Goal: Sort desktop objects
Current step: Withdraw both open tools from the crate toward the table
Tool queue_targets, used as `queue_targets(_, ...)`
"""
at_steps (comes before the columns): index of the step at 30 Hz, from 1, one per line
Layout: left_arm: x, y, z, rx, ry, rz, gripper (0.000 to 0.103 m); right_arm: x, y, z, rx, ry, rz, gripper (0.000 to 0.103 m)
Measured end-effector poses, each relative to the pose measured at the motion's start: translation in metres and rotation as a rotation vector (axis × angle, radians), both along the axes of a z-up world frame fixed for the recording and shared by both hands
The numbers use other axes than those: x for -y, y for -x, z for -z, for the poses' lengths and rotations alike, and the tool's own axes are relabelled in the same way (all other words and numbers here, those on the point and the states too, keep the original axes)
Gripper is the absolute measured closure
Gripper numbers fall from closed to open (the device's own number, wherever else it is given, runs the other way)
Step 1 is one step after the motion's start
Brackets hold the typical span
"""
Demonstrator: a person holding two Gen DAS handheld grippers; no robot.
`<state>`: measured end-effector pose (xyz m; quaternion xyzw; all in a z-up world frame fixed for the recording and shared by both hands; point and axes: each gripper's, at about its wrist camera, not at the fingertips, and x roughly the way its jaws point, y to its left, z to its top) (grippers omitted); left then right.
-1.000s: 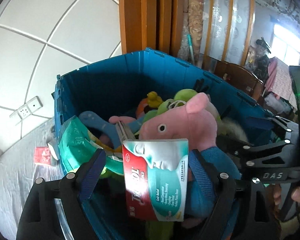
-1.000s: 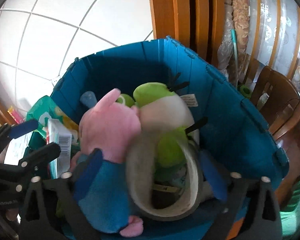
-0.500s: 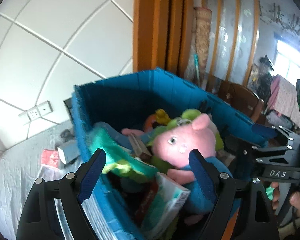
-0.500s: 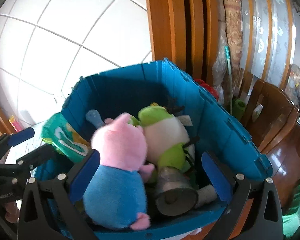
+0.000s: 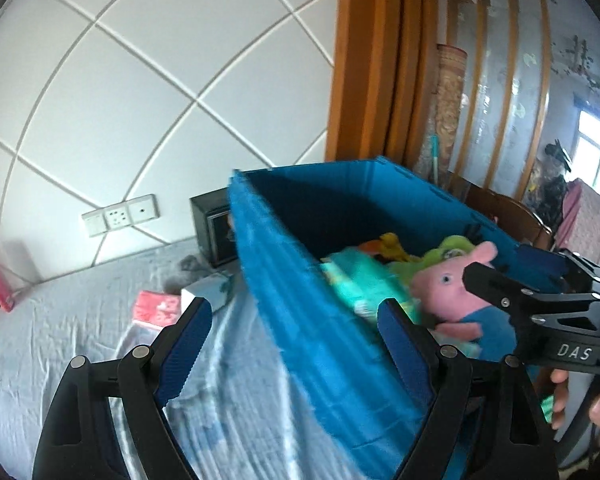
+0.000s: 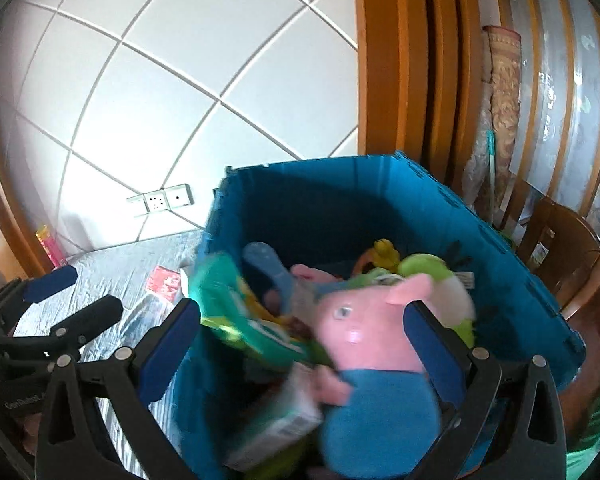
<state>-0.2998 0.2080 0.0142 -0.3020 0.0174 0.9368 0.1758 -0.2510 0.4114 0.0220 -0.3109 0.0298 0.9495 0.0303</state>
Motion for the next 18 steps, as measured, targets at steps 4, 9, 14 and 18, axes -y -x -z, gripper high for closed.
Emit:
queue_targets(4, 0.051, 0.01, 0.009, 0.012, -0.003, -0.036, 0.018, 0.045, 0.007, 0.004, 0.006, -0.004, 0.004, 0.0)
queue_targets(9, 0.121, 0.027, 0.03, 0.045, 0.014, -0.101, 0.018, 0.105, 0.018, 0.011, 0.019, -0.007, -0.002, 0.0)
queue_targets(14, 0.183, 0.053, 0.061, 0.116, 0.042, -0.19, 0.018, 0.163, 0.04, 0.026, 0.046, 0.018, -0.052, 0.0)
queue_targets(18, 0.216, 0.075, 0.087, 0.175, 0.054, -0.259, 0.018, 0.203, 0.066, 0.043, 0.09, 0.025, -0.119, 0.0)
